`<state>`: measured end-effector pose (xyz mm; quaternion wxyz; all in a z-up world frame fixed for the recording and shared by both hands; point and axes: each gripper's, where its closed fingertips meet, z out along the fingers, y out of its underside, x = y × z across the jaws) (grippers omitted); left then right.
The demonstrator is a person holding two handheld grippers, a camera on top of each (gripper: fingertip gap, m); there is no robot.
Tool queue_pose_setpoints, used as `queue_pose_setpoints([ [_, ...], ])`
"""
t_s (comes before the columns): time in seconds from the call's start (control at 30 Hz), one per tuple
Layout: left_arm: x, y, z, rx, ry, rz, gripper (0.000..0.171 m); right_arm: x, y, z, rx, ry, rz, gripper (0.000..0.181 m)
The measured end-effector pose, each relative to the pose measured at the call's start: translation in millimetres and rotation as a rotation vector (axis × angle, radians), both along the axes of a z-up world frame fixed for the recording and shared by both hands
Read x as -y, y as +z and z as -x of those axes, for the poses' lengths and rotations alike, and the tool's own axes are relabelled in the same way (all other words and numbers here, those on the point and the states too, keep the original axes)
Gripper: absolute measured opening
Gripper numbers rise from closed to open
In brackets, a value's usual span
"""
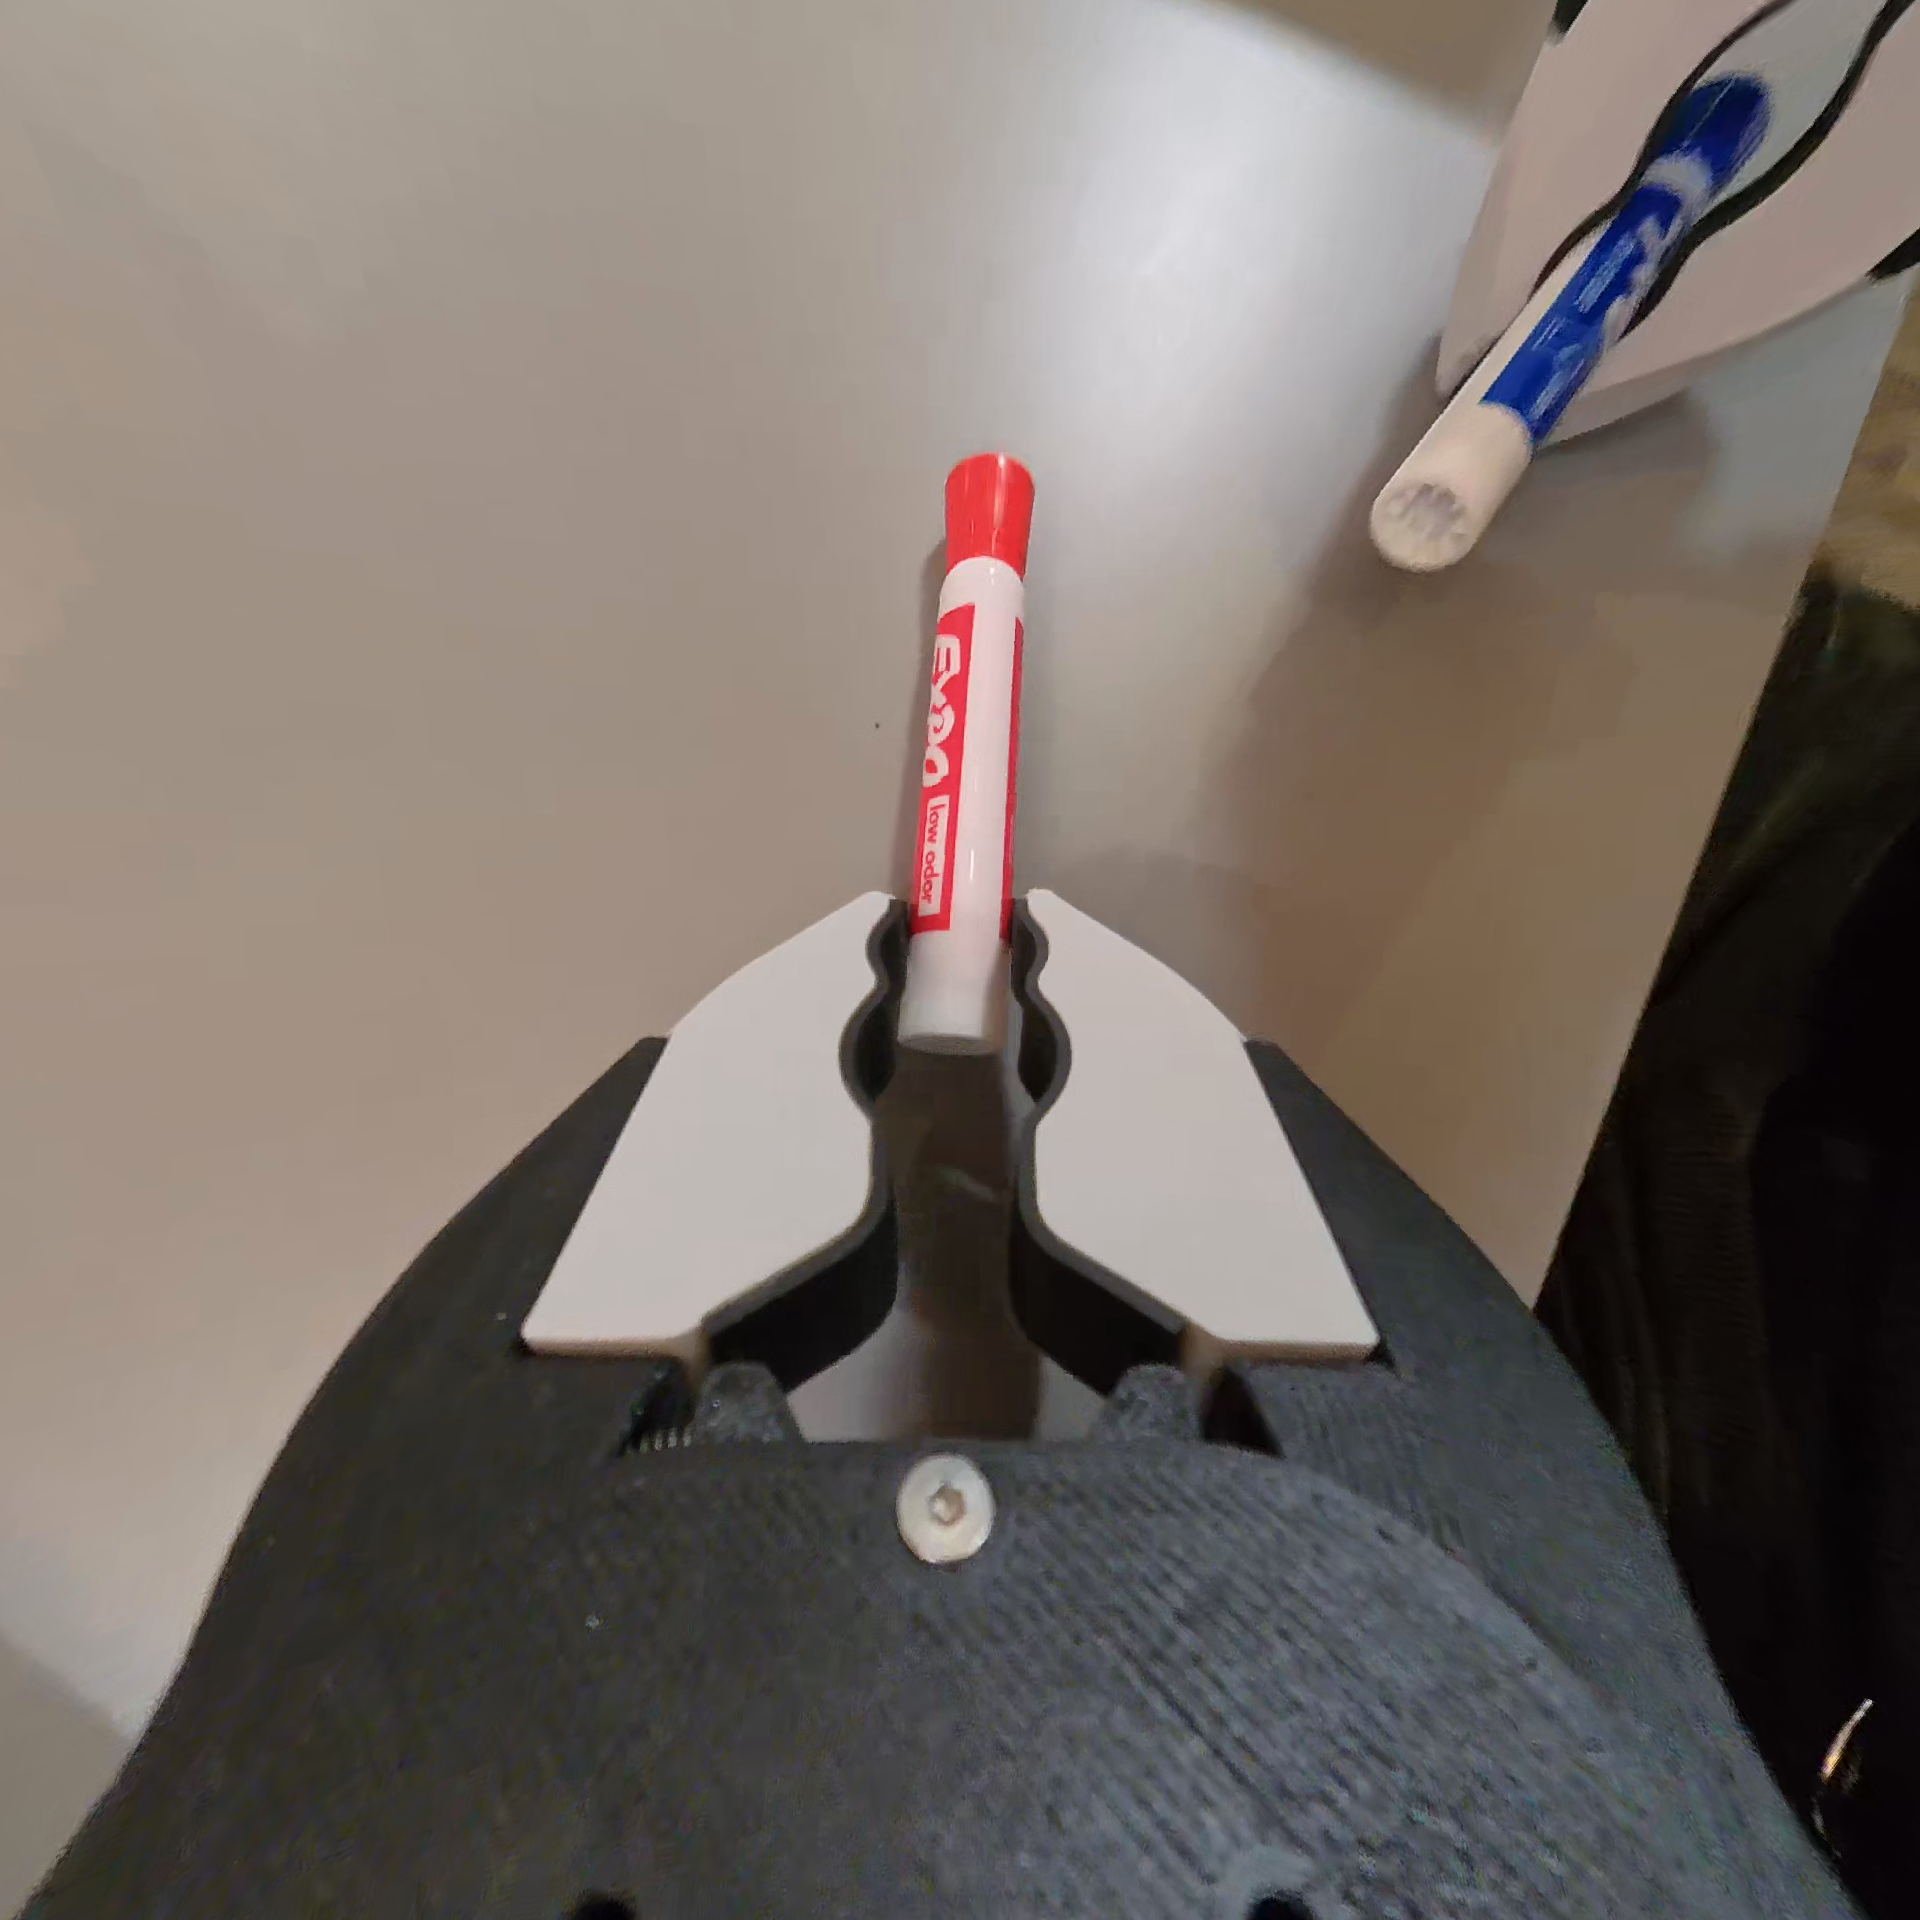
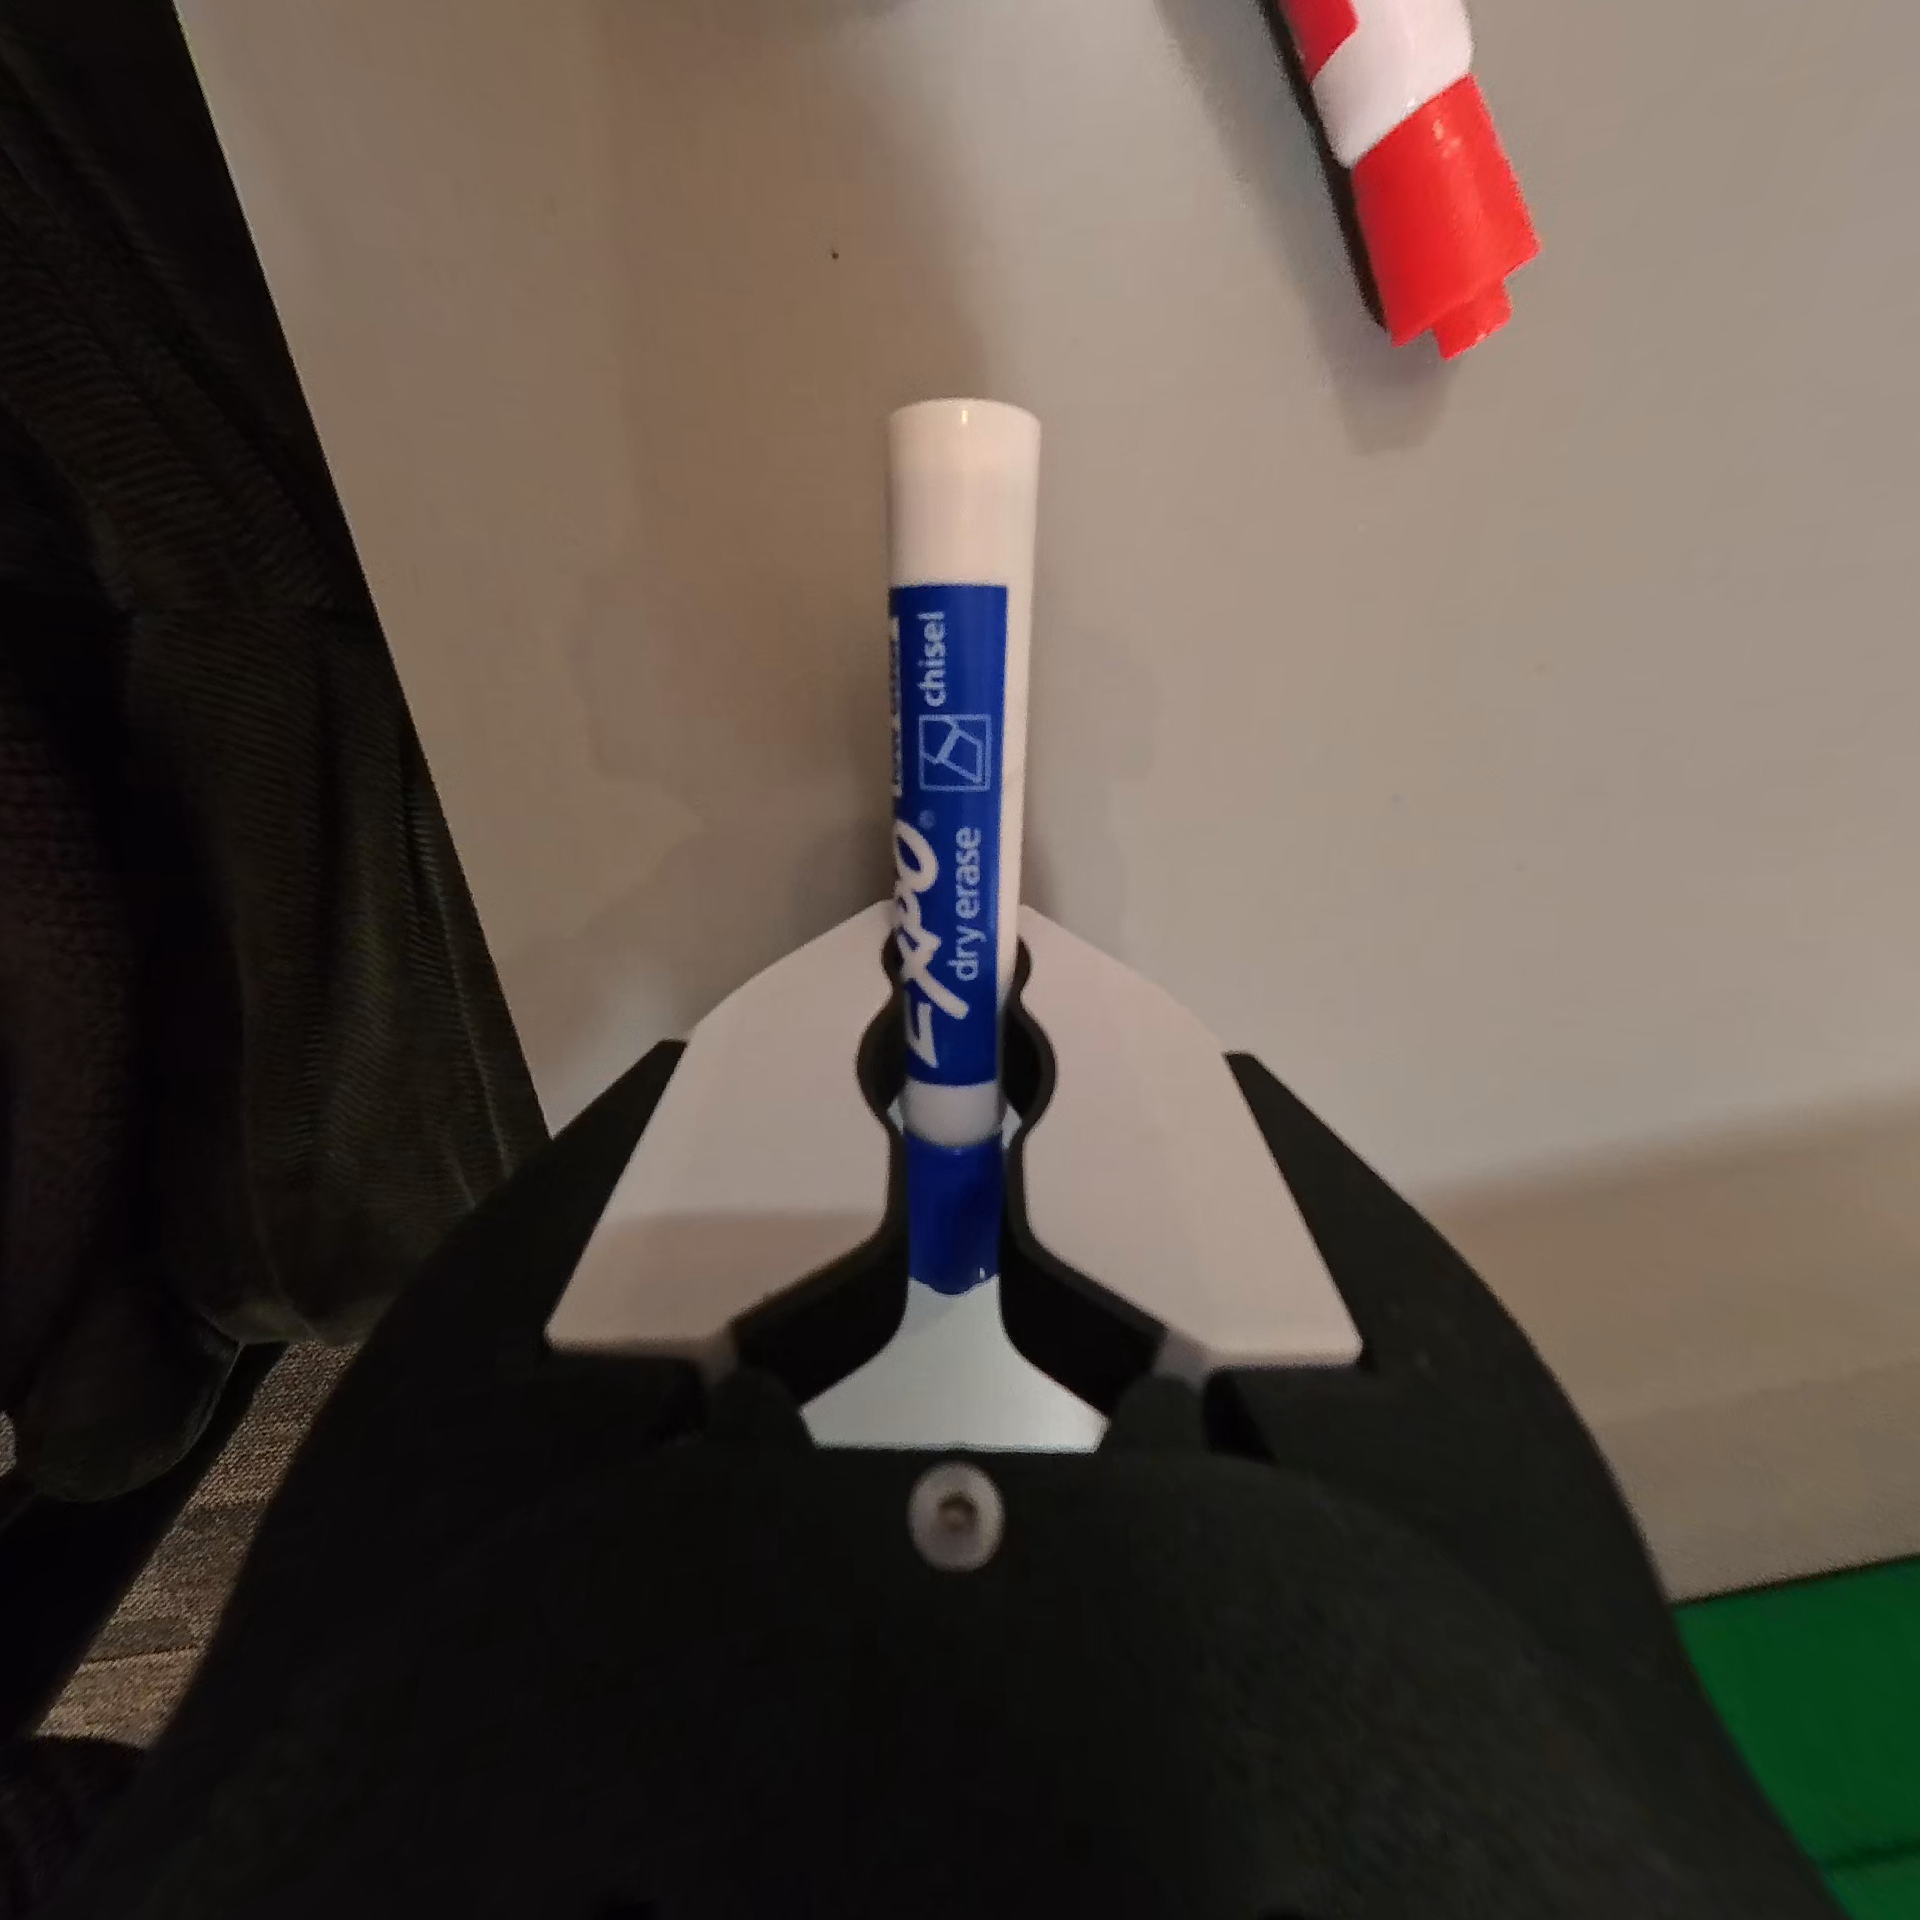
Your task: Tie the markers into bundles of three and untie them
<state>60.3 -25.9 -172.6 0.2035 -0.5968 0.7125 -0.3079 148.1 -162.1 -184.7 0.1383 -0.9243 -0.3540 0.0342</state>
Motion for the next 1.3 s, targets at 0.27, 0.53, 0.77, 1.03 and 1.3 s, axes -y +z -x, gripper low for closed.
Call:
queue_pose_setpoints([
  [0.27,-12,38,-8,0.185,0.086,0.098,0.019,2,0,-1,0.001,0.0,0.009,0.014],
  [0.53,39,76,-7,0.362,-0.142,0.308,0.019,3,-1,-1,0.004,-0.002,0.017,0.014],
  [0.77,74,66,1,0.306,-0.313,0.303,0.019,2,-3,6,0.0,0.015,0.022,0.014],
  [1.03,86,59,1,0.274,-0.341,0.291,0.02,4,-1,8,0.003,0.023,0.027,0.014],
  [1.3,86,61,-2,0.277,-0.313,0.31,0.019,5,3,15,0.001,0.049,0.022,0.014],
])
